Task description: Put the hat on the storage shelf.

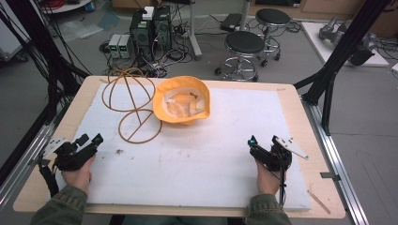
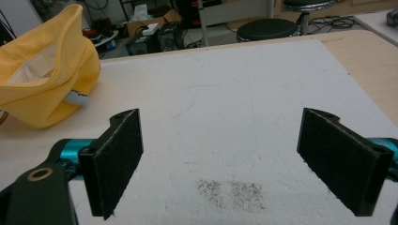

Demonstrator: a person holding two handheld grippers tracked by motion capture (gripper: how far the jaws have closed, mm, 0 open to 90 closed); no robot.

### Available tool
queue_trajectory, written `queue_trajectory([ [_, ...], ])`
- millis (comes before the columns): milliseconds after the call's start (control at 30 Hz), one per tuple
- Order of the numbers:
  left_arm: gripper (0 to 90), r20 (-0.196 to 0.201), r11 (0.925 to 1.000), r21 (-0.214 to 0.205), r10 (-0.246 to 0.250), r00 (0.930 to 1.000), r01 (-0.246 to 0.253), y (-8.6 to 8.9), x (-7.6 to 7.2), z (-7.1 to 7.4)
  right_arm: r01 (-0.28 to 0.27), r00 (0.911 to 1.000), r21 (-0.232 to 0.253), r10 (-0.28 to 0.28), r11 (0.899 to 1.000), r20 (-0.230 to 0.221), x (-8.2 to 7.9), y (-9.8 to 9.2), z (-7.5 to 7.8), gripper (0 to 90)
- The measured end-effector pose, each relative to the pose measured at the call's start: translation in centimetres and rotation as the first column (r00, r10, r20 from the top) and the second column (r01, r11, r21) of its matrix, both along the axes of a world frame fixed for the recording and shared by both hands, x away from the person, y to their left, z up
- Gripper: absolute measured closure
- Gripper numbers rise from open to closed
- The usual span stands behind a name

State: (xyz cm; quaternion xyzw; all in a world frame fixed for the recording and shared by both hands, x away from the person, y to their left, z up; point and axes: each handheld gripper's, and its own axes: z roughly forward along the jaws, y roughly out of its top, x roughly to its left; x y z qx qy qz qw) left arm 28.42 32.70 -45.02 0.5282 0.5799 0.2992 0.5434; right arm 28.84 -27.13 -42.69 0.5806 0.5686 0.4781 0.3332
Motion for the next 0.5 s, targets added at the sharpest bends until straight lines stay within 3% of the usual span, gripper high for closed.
queue_trajectory([
  [500,35.9,-0.003,1.0,-0.003,-0.001,1.0,0.001,-0.04,0.03,-0.02,-0.001,1.0,0.0,0.001,1.0,-0.008,-0.01,-0.03,-0.02,13.6],
])
